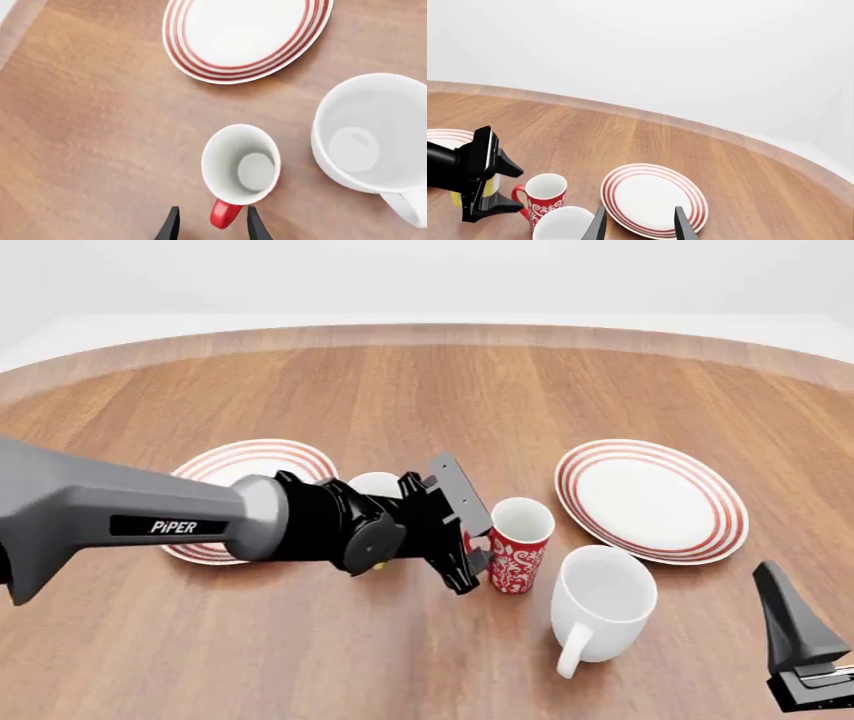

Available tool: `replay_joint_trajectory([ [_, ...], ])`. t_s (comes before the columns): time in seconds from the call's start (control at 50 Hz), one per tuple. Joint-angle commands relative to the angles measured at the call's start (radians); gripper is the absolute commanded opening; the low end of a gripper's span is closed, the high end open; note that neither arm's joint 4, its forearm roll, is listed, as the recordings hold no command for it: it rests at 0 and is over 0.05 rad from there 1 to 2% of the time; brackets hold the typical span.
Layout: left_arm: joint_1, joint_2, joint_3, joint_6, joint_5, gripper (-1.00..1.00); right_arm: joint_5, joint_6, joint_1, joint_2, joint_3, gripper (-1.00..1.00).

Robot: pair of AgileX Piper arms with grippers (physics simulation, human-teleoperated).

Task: Put the red mug on the left plate.

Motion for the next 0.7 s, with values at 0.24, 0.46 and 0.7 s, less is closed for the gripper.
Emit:
replay_joint_trajectory([
  [0.24,0.016,0.048,-0.03,-0.009,-0.011,1.0,-0.004,0.001,-0.006,0.0,-0.001,1.0],
  [0.46,0.021,0.035,-0.027,-0.022,-0.017,-1.0,-0.004,-0.002,-0.005,0.0,-0.002,1.0],
  [0.7,0.017,0.0,-0.023,-0.05,-0.008,-1.0,-0.004,-0.005,-0.004,0.0,0.0,1.0],
])
